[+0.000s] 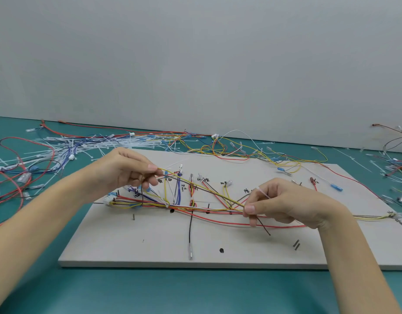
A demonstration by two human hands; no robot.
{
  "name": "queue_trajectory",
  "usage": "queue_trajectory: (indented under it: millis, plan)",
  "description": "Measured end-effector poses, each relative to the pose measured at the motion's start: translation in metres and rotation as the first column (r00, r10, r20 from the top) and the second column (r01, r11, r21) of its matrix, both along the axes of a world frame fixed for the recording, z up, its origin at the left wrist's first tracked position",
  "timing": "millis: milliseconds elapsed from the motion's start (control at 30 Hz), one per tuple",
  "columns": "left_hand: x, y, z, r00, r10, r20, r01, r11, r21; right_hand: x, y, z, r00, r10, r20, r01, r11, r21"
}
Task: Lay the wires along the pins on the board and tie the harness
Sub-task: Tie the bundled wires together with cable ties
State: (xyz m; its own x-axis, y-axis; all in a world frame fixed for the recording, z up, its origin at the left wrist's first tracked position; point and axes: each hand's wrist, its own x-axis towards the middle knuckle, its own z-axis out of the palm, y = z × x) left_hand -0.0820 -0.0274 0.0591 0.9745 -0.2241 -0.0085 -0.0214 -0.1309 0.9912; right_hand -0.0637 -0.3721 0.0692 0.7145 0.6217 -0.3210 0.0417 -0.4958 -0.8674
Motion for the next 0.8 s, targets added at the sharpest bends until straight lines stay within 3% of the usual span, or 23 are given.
queue_trajectory:
  millis: [367, 467, 667, 733, 800]
  plan:
    - [-0.003, 0.003, 0.0, 0.975, -0.155, -0.159, 0.123, 0.973, -0.195, 0.002, 0.004, -0.003, 1.0, 0.006, -0.002, -0.006, 0.999, 0.049]
    - [-0.004, 0.001, 0.0, 0.974, -0.18, -0.137, 0.16, 0.976, -0.144, 0.002, 0.003, -0.003, 1.0, -0.016, 0.011, 0.016, 0.998, 0.053]
    - [-0.007, -0.018, -0.003, 0.999, -0.015, 0.046, 0.007, 0.985, 0.173, 0.001, 0.005, -0.002, 0.996, -0.072, 0.047, 0.067, 0.993, 0.095]
    - [-0.007, -0.026, -0.005, 0.979, 0.093, 0.182, -0.131, 0.969, 0.21, 0.001, 0.005, -0.001, 0.996, -0.078, 0.05, 0.072, 0.992, 0.107]
    - [-0.012, -0.034, -0.007, 0.888, 0.202, 0.413, -0.322, 0.915, 0.244, 0.001, 0.004, -0.001, 0.995, -0.089, 0.054, 0.082, 0.99, 0.111]
